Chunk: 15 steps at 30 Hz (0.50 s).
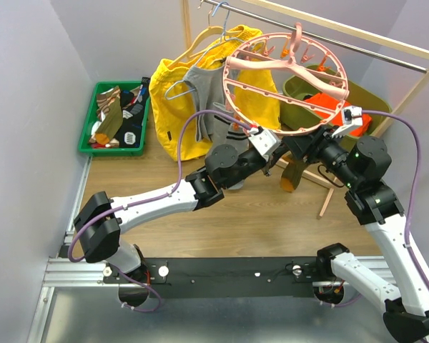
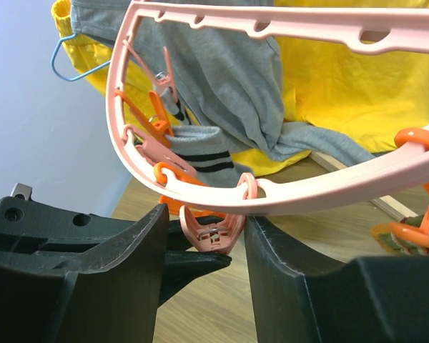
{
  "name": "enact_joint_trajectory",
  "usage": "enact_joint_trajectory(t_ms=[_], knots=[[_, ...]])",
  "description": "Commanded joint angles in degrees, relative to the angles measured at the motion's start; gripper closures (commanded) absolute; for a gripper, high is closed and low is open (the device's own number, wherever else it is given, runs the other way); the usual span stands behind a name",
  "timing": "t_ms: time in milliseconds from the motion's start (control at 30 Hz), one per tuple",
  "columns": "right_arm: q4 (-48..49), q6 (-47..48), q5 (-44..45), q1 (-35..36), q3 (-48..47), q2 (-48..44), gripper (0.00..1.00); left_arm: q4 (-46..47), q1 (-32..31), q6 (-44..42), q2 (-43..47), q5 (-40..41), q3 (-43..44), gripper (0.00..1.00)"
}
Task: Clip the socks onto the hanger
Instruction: Open the clamp at the hanger.
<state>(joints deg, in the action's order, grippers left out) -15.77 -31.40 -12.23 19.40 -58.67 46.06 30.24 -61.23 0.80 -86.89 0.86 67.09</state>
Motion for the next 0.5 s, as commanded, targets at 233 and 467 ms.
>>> enact_joint_trajectory(t_ms=[233, 467], knots=[[0.21, 1.34, 2.21, 0.11, -2.15, -0.45, 0.63, -2.29, -0.73, -0.01, -0.47, 0.54, -1.0, 1.0], [0.21, 1.6, 1.16, 0.11, -2.06, -0.01, 0.85, -0.01, -0.73, 1.75, 1.9, 2.39, -2.75, 0.7]])
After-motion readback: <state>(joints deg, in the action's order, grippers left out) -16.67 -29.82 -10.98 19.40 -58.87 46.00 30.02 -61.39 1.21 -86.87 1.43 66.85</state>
